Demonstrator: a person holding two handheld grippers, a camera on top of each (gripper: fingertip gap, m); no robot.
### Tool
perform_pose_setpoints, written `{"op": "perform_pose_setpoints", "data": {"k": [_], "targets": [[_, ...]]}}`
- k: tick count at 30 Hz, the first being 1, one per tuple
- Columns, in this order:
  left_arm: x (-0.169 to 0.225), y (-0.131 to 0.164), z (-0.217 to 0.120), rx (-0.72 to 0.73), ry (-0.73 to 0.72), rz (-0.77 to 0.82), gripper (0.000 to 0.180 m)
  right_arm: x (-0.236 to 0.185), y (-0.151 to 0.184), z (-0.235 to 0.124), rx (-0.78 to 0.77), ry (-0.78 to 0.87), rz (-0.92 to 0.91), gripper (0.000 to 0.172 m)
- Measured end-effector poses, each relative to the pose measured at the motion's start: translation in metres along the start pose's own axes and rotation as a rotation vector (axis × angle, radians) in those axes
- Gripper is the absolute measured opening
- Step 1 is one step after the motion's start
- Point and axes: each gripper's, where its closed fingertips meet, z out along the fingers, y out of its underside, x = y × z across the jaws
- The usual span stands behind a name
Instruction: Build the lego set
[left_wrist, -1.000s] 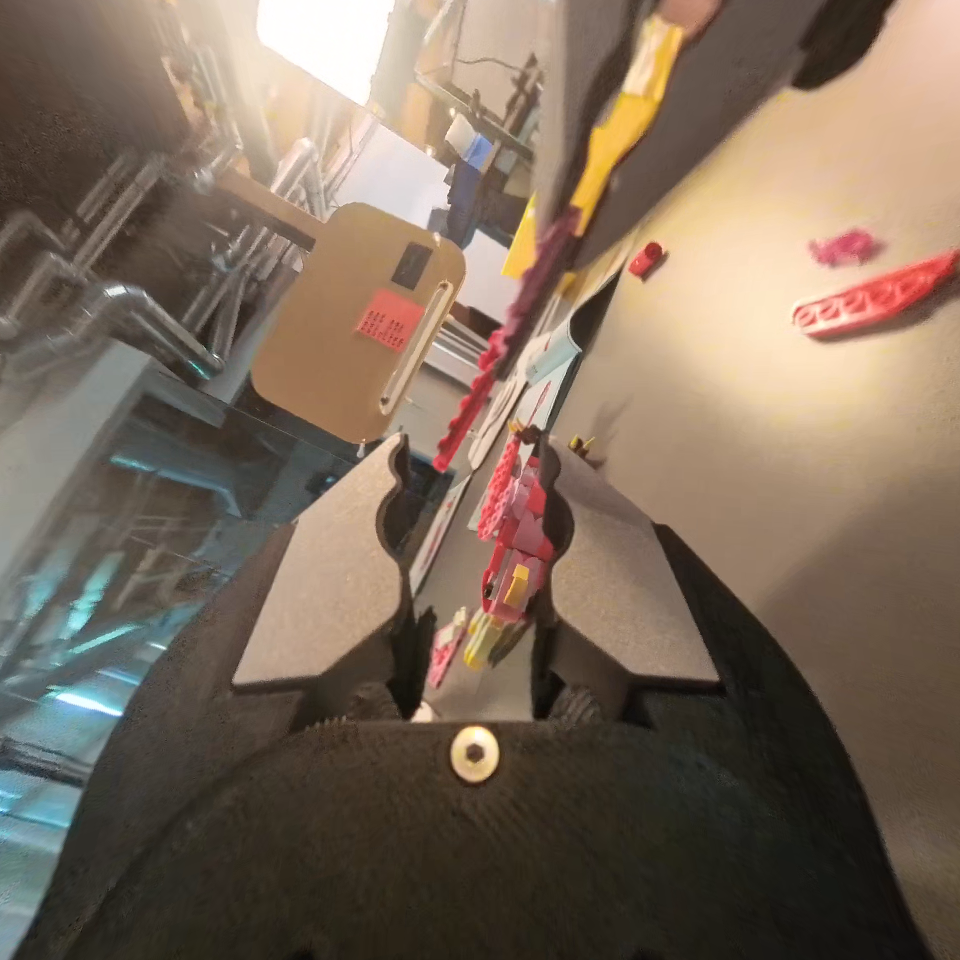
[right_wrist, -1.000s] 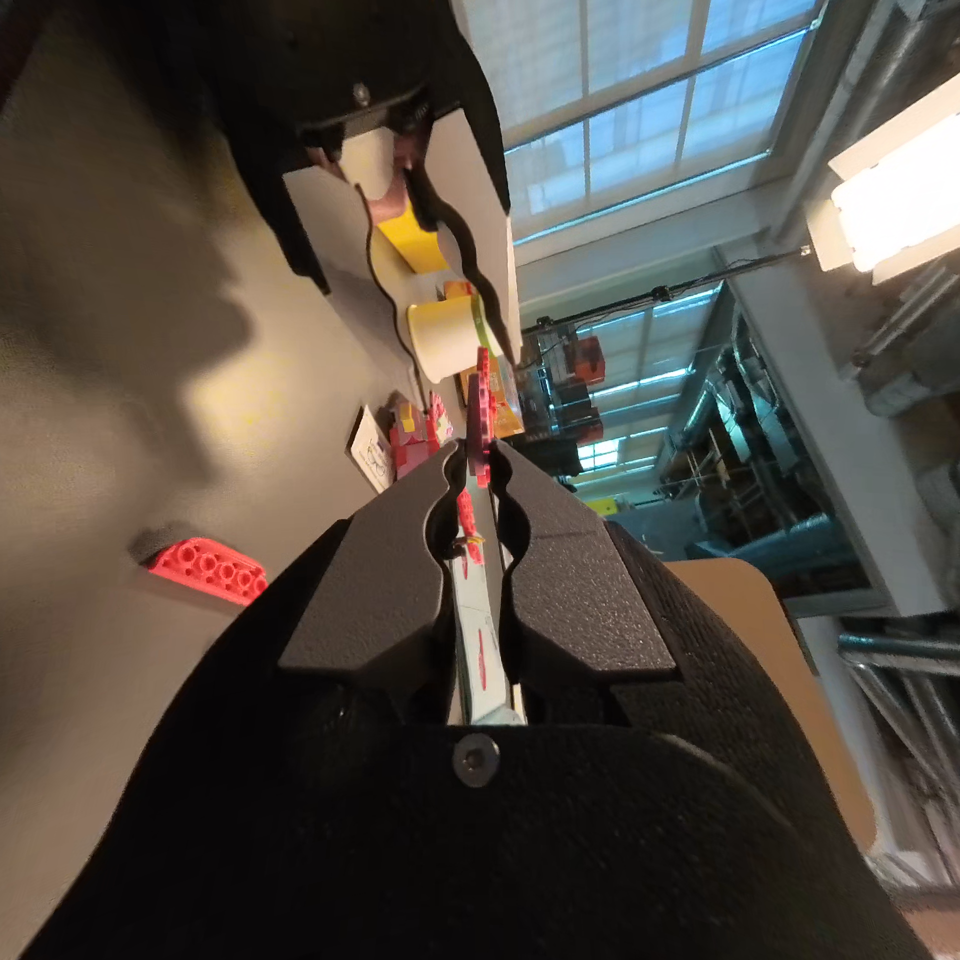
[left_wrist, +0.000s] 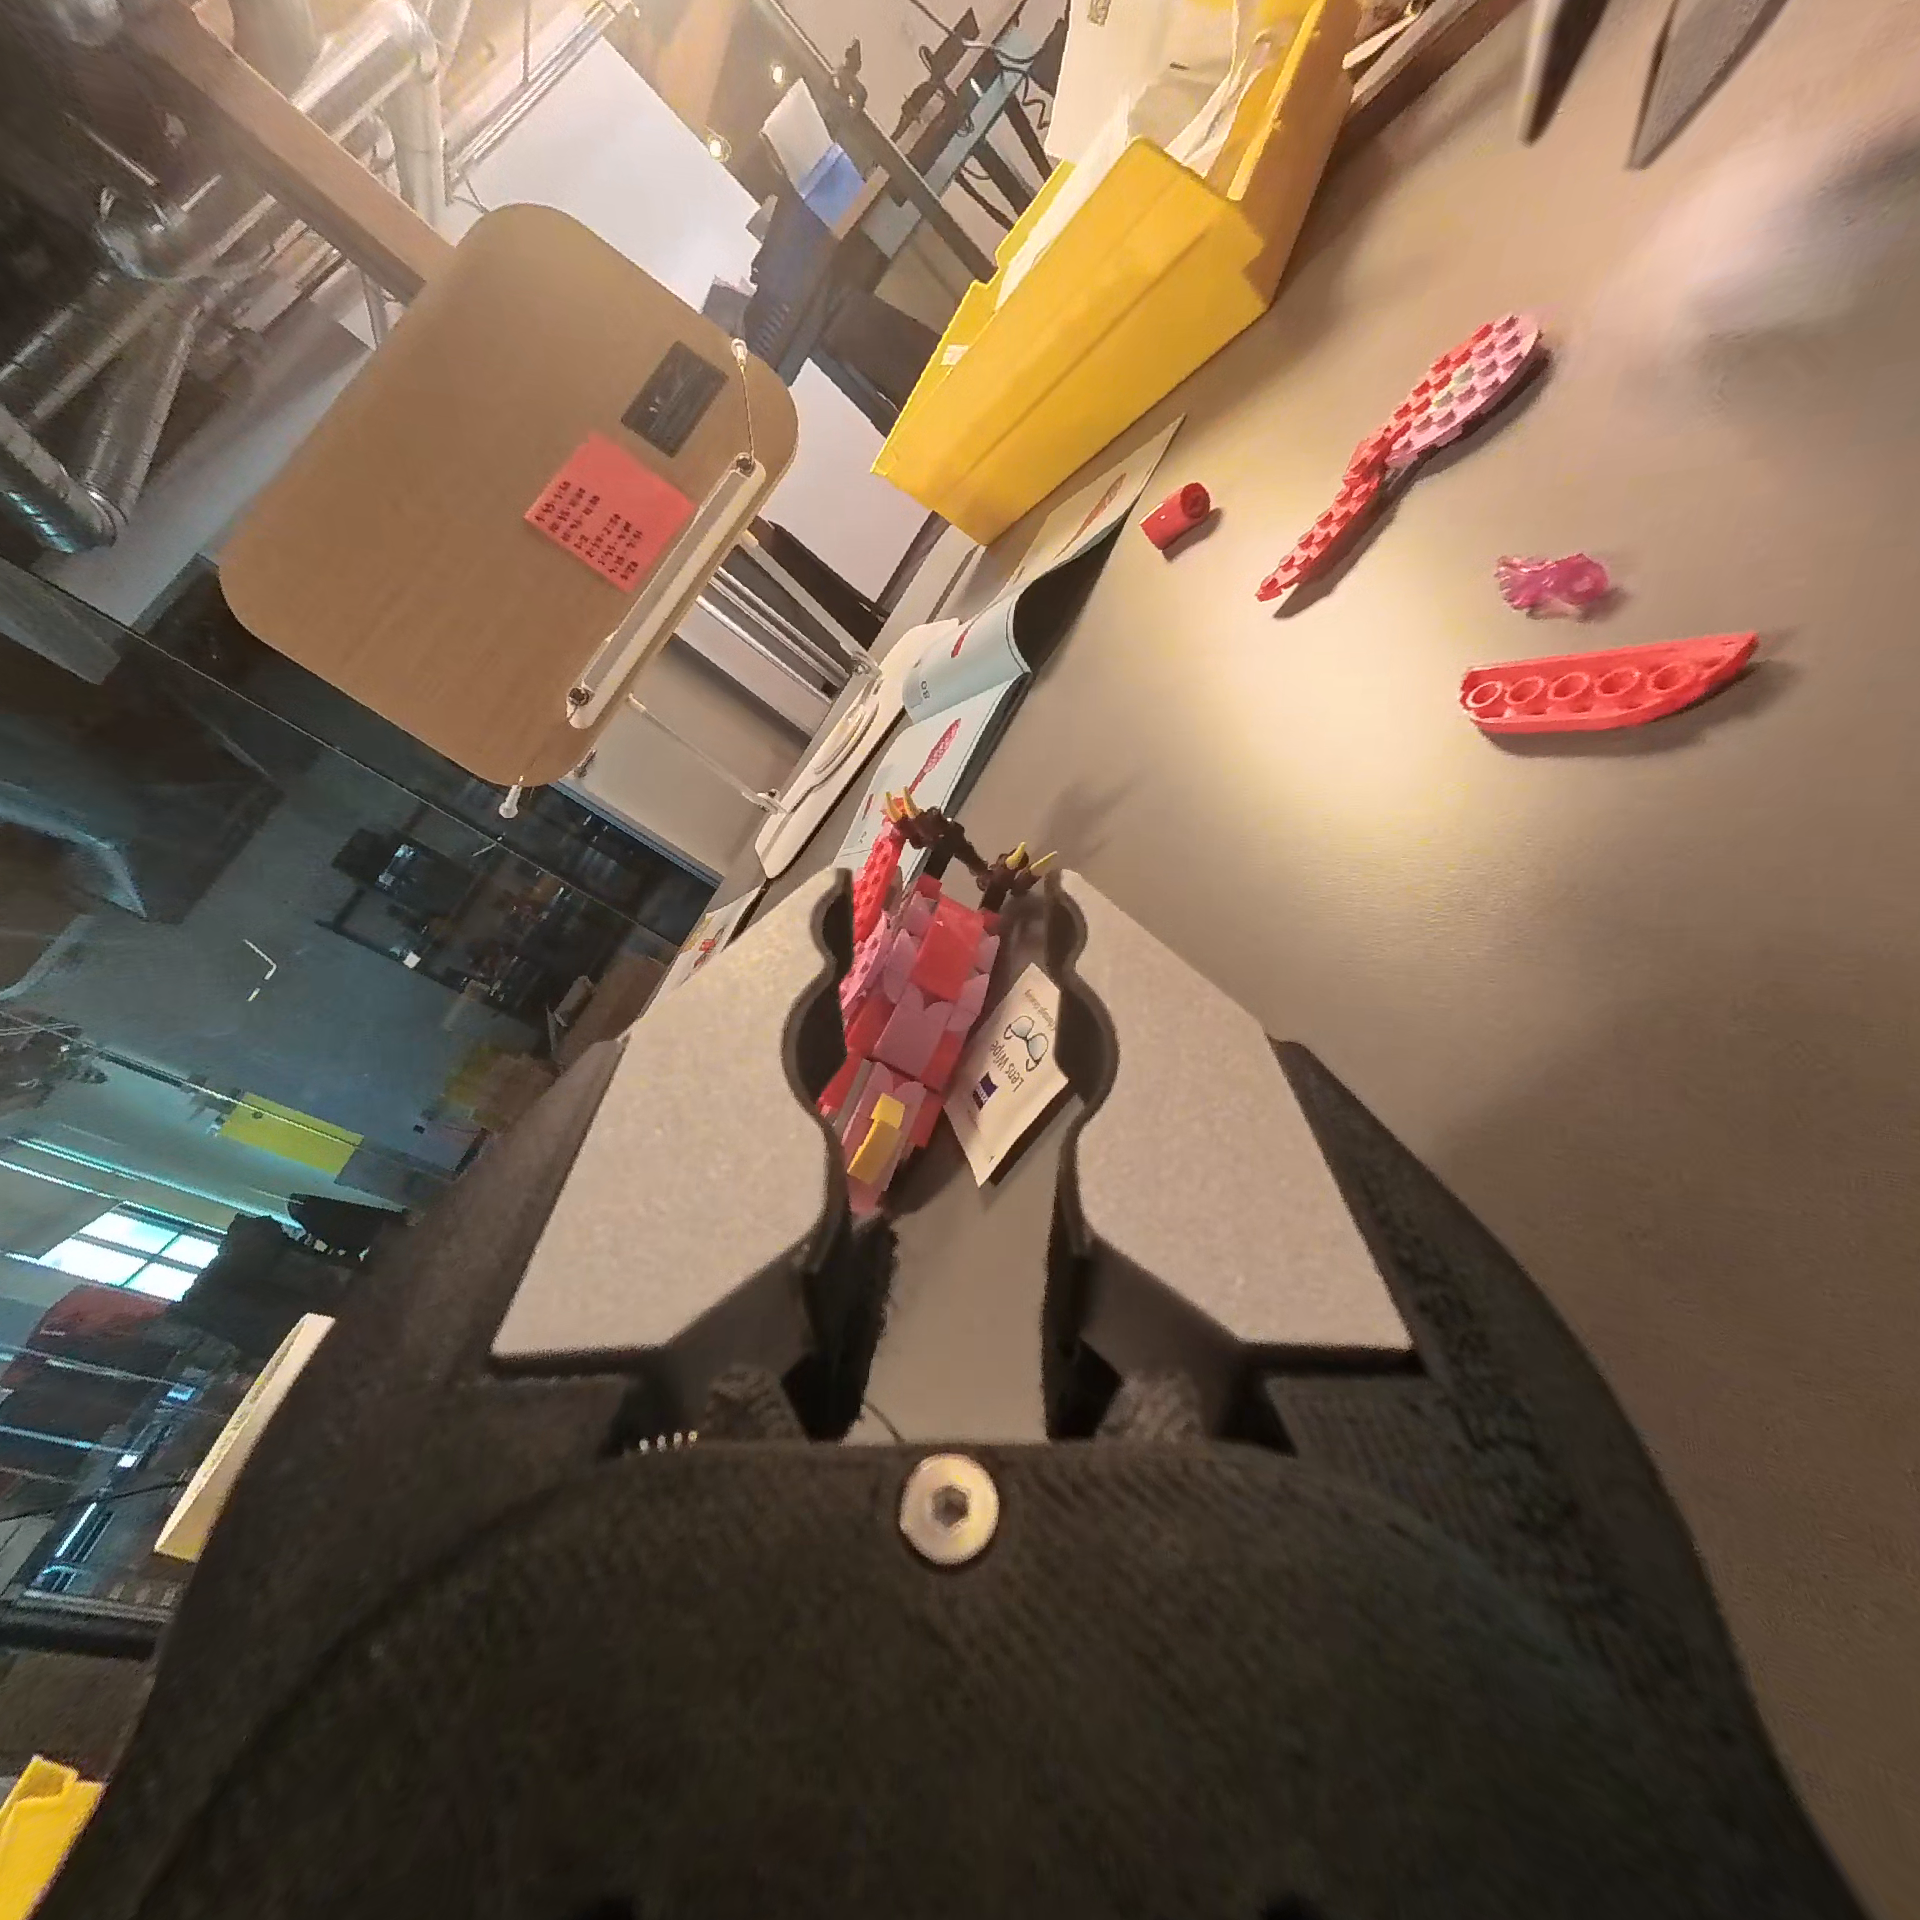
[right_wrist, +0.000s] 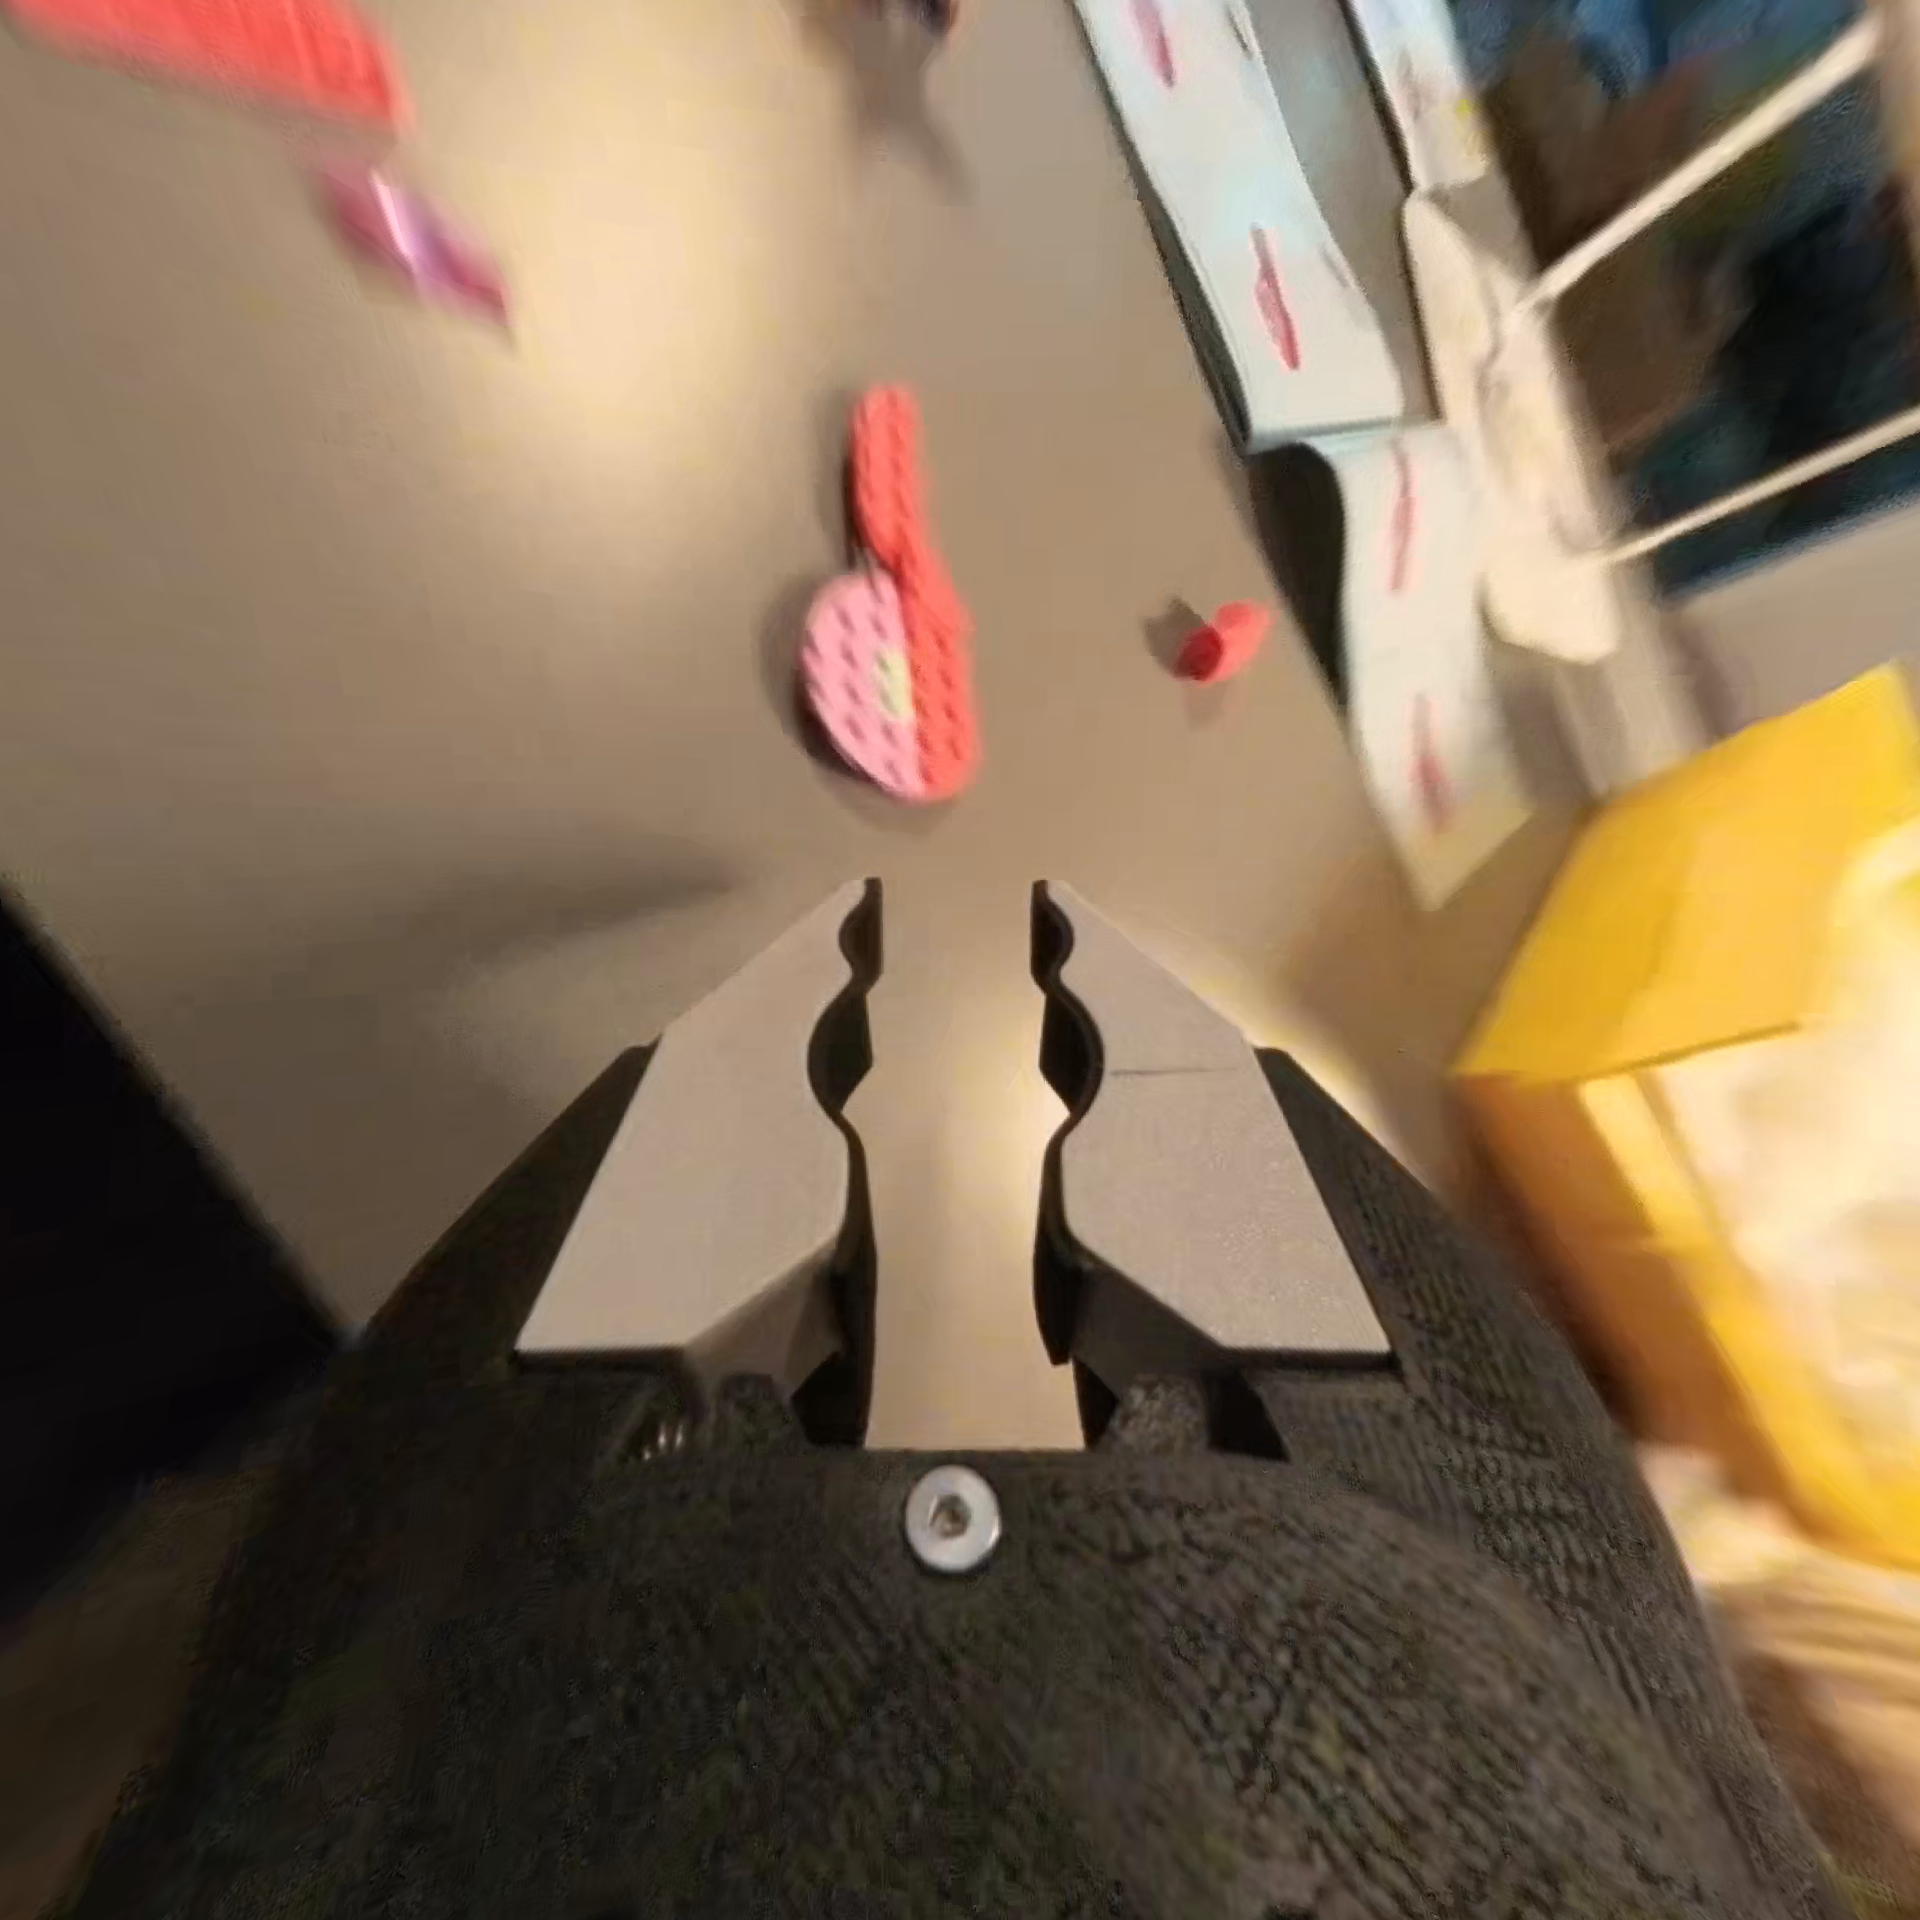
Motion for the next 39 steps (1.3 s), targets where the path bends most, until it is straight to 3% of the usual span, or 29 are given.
{"op": "perform_pose_setpoints", "data": {"k": [3,5,7,14,17,23,27,30,31,33,36,39], "targets": [[-0.003,0.002,0.000,-0.012,-0.015,0.012,0.033,-0.066,-0.061,0.000,0.139,-0.210,0.362,0.026],[-0.004,0.004,-0.001,-0.018,-0.024,0.015,0.033,-0.102,-0.081,0.008,0.164,-0.260,0.410,0.012],[-0.004,0.003,-0.002,-0.014,-0.024,0.016,0.032,-0.125,-0.088,0.020,0.135,-0.289,0.441,0.011],[0.002,0.004,-0.001,-0.018,-0.002,0.047,0.030,-0.123,-0.103,0.042,0.070,-0.268,0.643,0.031],[0.002,0.004,-0.001,-0.021,0.001,0.048,0.029,-0.121,-0.105,0.050,0.043,-0.226,0.614,0.035],[0.006,0.005,-0.001,-0.027,0.012,0.067,0.028,-0.122,-0.108,0.056,0.007,-0.166,0.495,0.013],[0.008,0.004,-0.001,-0.022,0.026,0.067,0.028,-0.123,-0.109,0.056,0.011,-0.190,0.462,0.012],[0.020,-0.013,-0.006,0.078,0.092,0.064,0.037,-0.119,-0.106,0.054,0.018,-0.161,0.410,0.012],[0.026,-0.028,-0.013,0.168,0.121,0.091,0.049,-0.118,-0.107,0.054,0.031,-0.159,0.403,0.012],[0.037,-0.052,-0.023,0.295,0.111,0.192,0.054,-0.119,-0.114,0.050,0.089,-0.194,0.448,0.012],[0.053,-0.041,-0.011,0.203,0.100,0.393,0.060,-0.118,-0.130,0.040,0.206,-0.257,0.499,0.012],[0.059,-0.042,-0.006,0.205,0.045,0.575,0.046,-0.122,-0.141,0.031,0.268,-0.327,0.498,0.012]]}}
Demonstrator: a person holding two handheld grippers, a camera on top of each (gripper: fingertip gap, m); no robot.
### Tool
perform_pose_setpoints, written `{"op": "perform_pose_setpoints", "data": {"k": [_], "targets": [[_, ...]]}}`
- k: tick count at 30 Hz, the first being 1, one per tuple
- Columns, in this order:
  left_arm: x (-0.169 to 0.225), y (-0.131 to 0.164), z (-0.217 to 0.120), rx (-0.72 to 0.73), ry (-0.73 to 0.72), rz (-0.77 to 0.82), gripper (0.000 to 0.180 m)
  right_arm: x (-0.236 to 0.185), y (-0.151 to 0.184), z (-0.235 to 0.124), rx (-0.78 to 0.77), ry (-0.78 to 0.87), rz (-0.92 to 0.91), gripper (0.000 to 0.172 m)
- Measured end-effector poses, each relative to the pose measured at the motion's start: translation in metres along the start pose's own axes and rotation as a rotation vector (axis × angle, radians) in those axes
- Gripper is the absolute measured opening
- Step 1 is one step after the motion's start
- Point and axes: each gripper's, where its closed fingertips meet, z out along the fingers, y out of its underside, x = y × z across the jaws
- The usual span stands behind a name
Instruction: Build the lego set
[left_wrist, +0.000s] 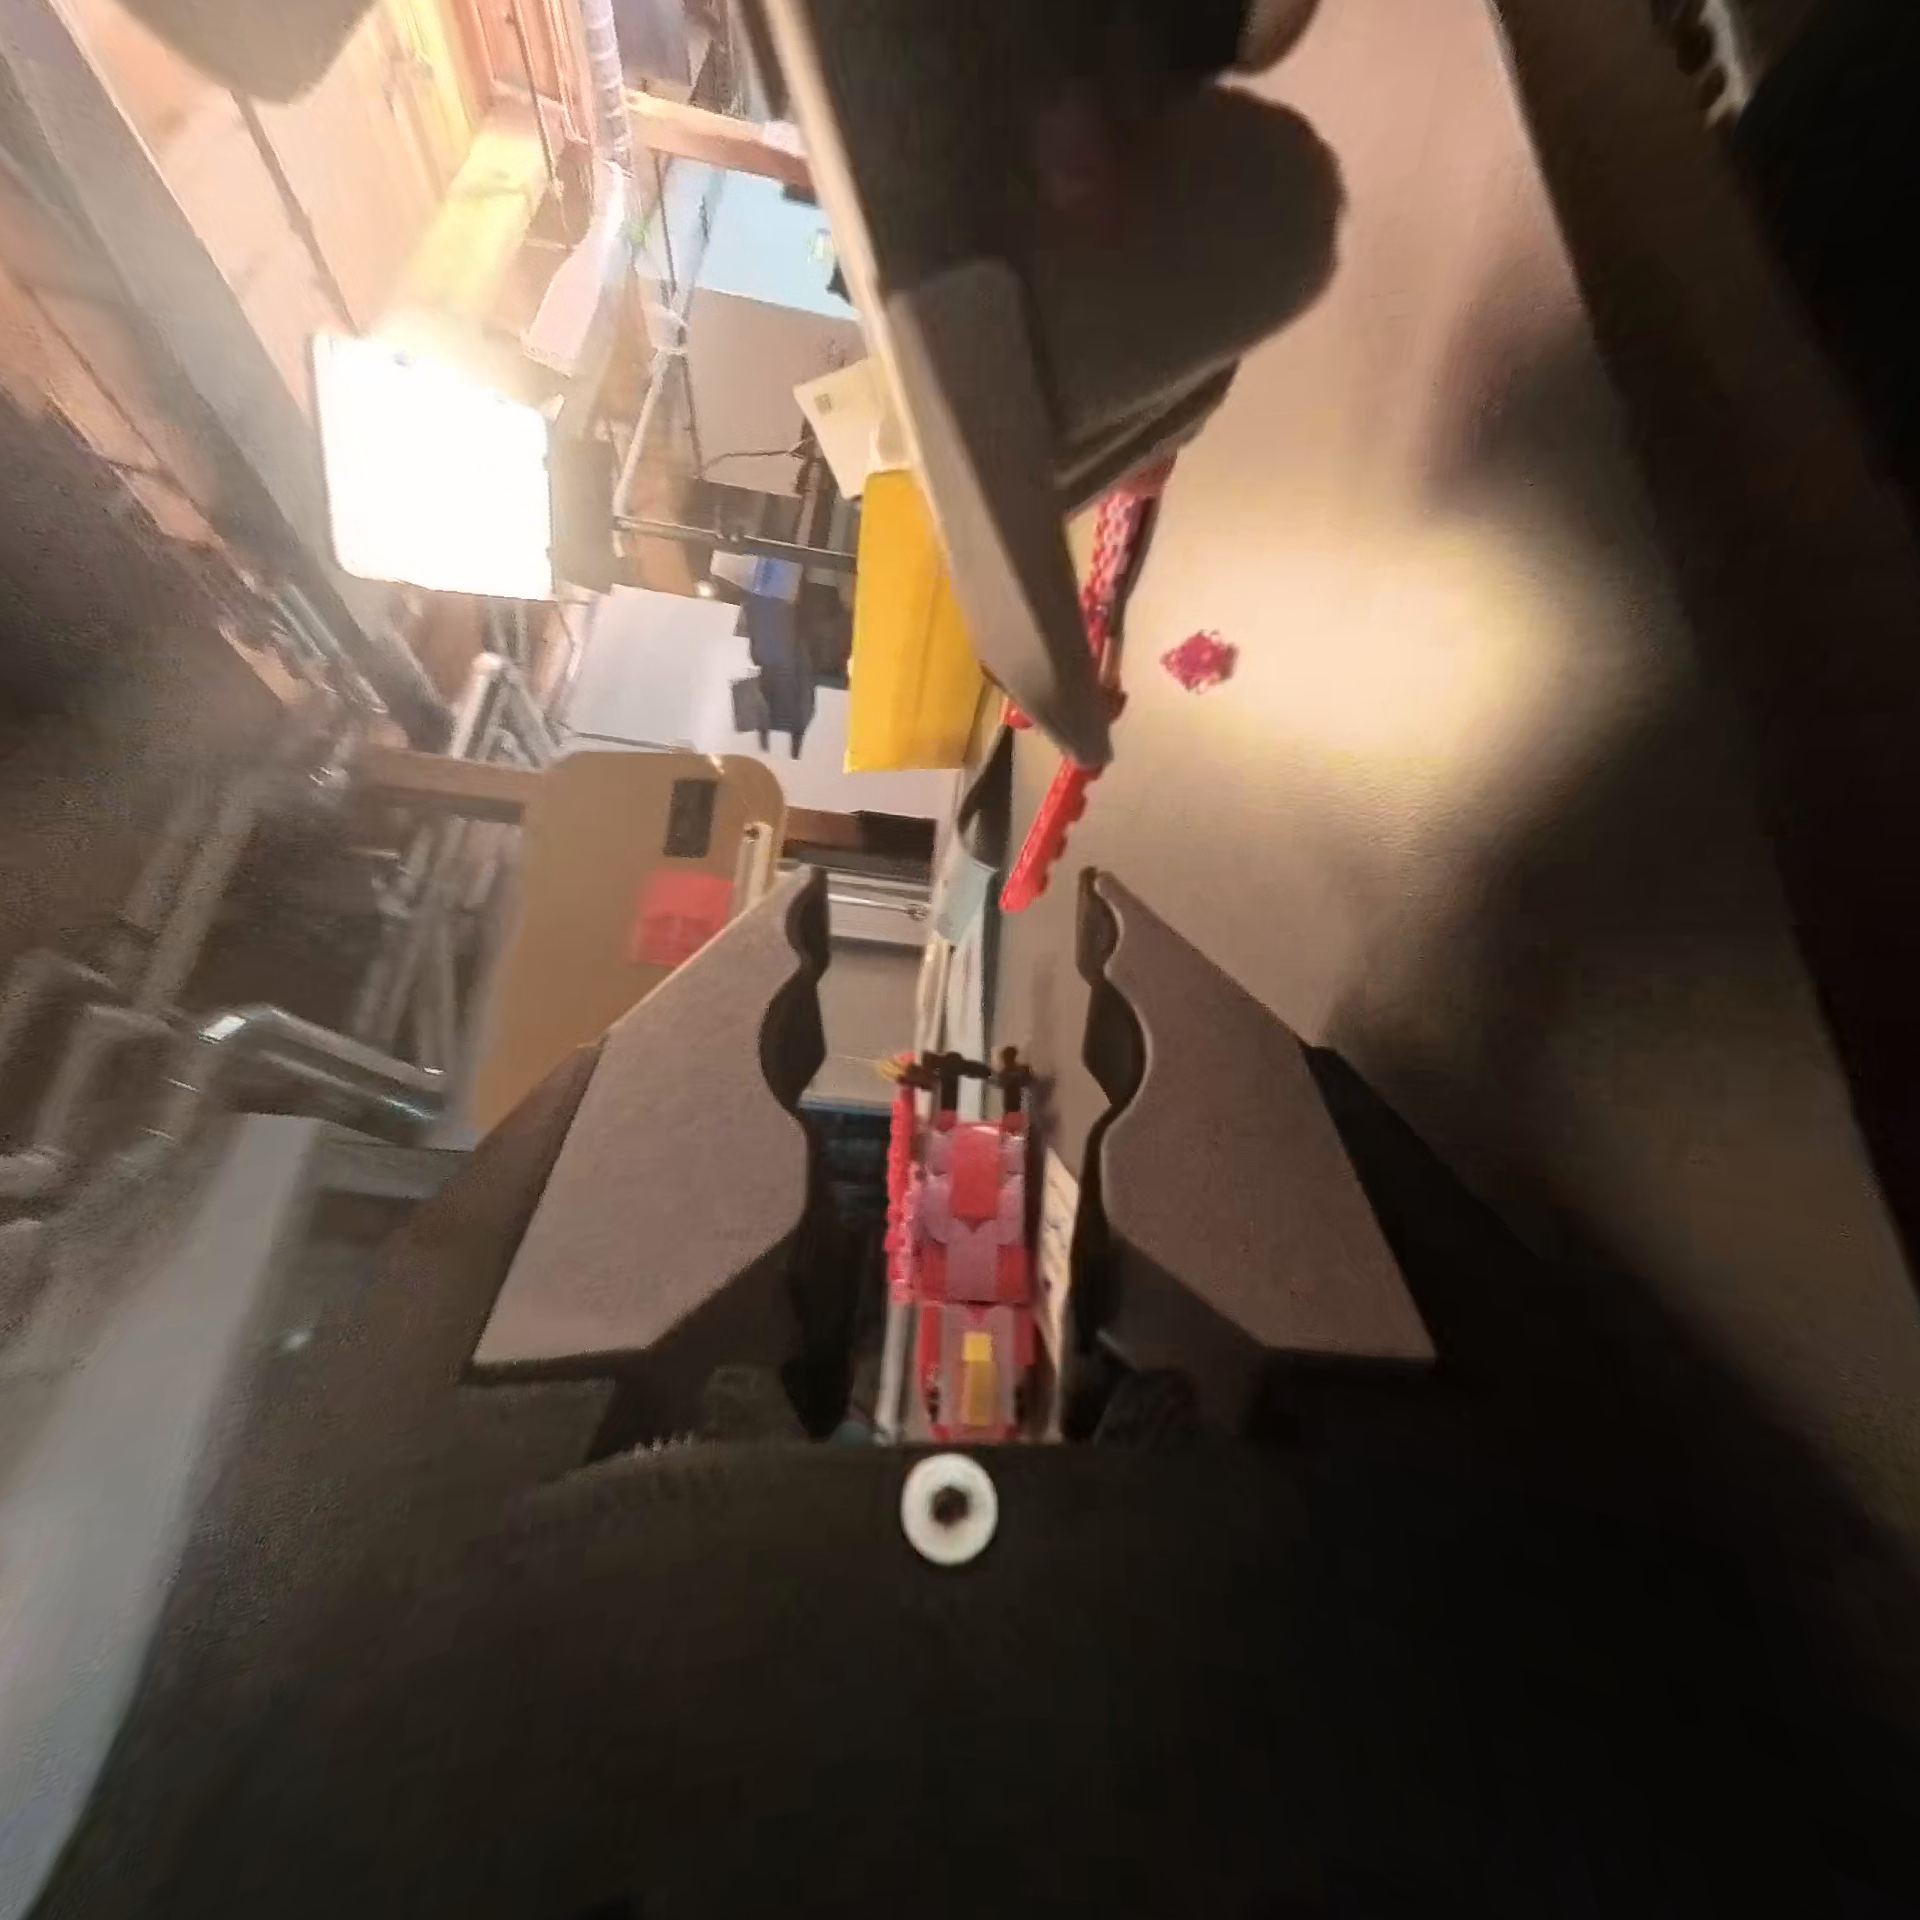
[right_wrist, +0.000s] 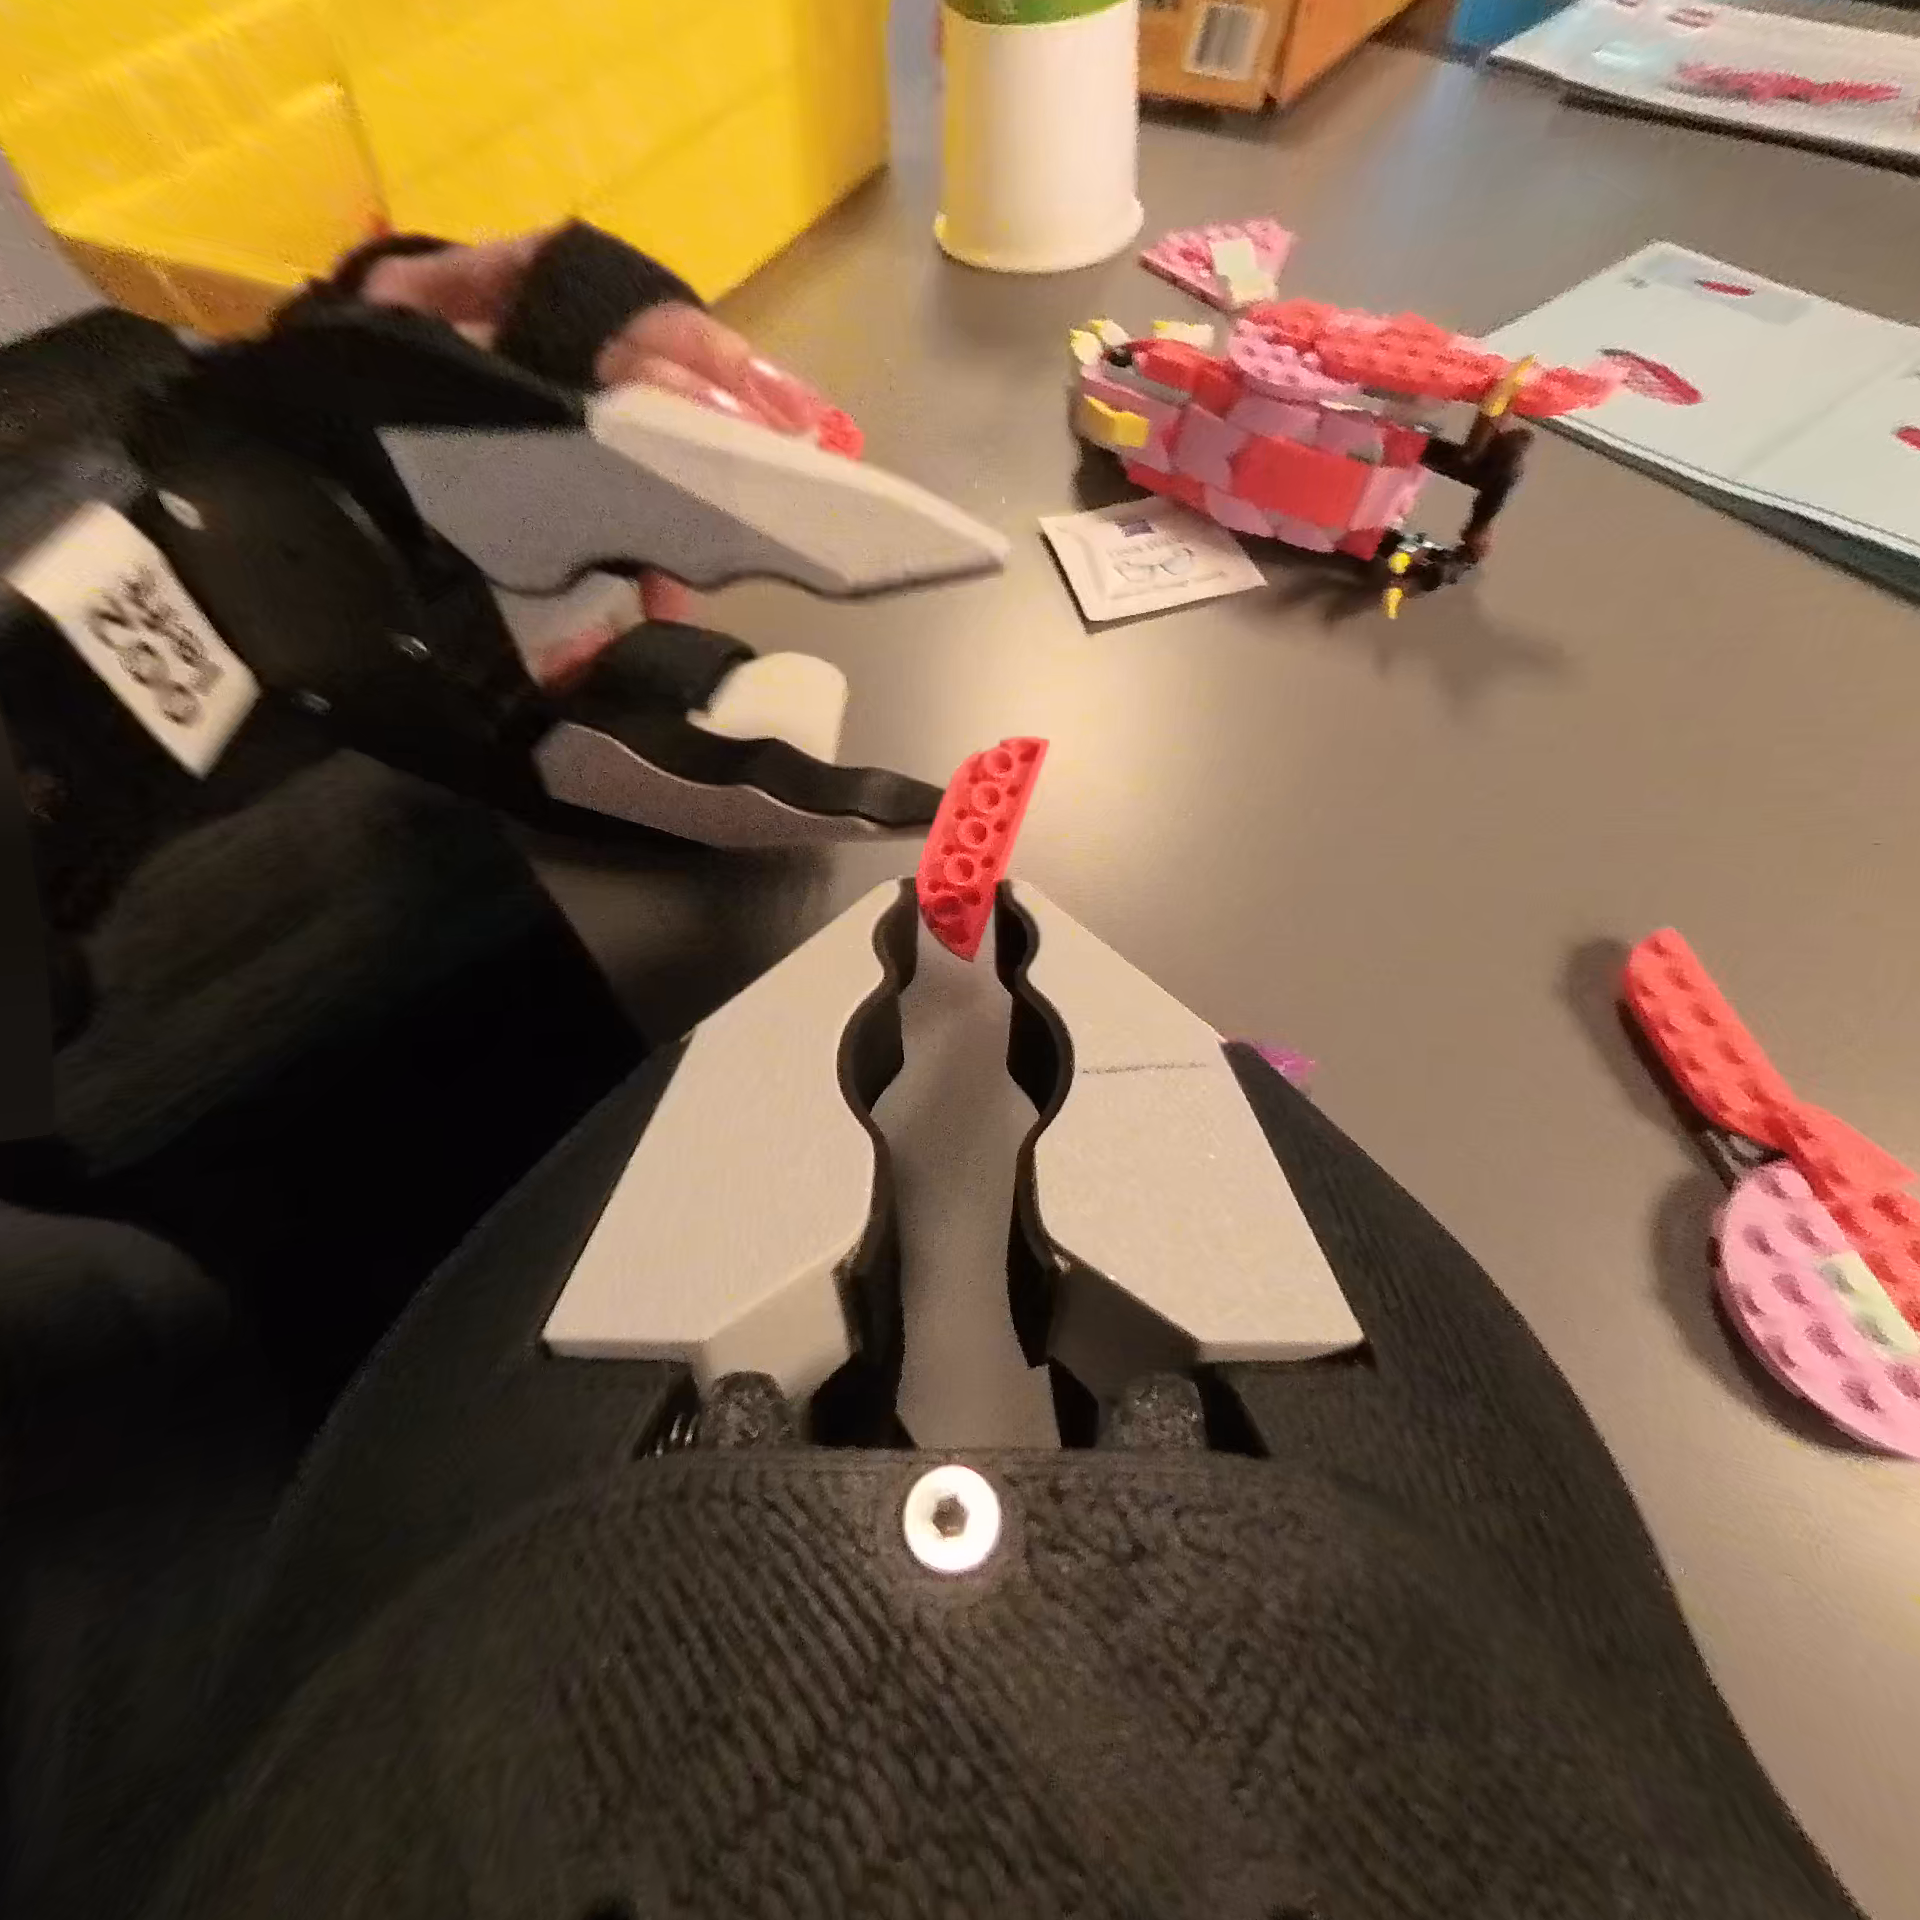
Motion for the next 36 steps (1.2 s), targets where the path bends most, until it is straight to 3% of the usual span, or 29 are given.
{"op": "perform_pose_setpoints", "data": {"k": [7,11,13,16,19,24,26,28,31,34,36], "targets": [[0.003,-0.007,0.000,0.009,-0.038,0.150,0.009,-0.011,-0.010,-0.007,0.068,-0.117,0.101,0.012],[-0.005,0.003,0.003,-0.053,-0.067,0.134,0.004,-0.005,-0.019,-0.014,0.121,-0.034,-0.038,0.011],[-0.014,0.010,0.004,-0.100,-0.117,0.149,0.004,0.003,-0.023,-0.017,0.138,0.036,-0.061,0.017],[-0.016,0.013,0.004,-0.113,-0.103,0.069,0.004,0.002,-0.030,-0.019,0.189,0.016,-0.016,0.030],[-0.013,0.014,0.004,-0.102,-0.063,-0.018,0.004,-0.002,-0.033,-0.020,0.200,0.118,-0.291,0.031],[0.001,-0.001,0.002,0.005,0.070,-0.149,0.003,-0.005,-0.029,-0.013,0.116,0.421,-1.027,0.009],[0.004,0.000,0.001,0.010,0.097,-0.172,0.003,-0.007,-0.026,-0.009,0.093,0.439,-1.108,0.003],[0.006,0.001,0.001,0.007,0.101,-0.169,0.004,-0.007,-0.022,-0.007,0.076,0.409,-1.071,0.002],[0.001,0.001,0.001,0.015,0.046,-0.164,0.007,-0.004,-0.024,-0.011,0.105,0.349,-0.877,0.002],[-0.003,0.009,0.002,-0.019,0.025,-0.199,0.024,0.019,-0.033,-0.028,0.157,0.345,-0.585,0.002],[-0.007,0.012,0.002,-0.030,0.012,-0.228,0.024,0.043,-0.025,-0.041,0.117,0.304,-0.331,0.002]]}}
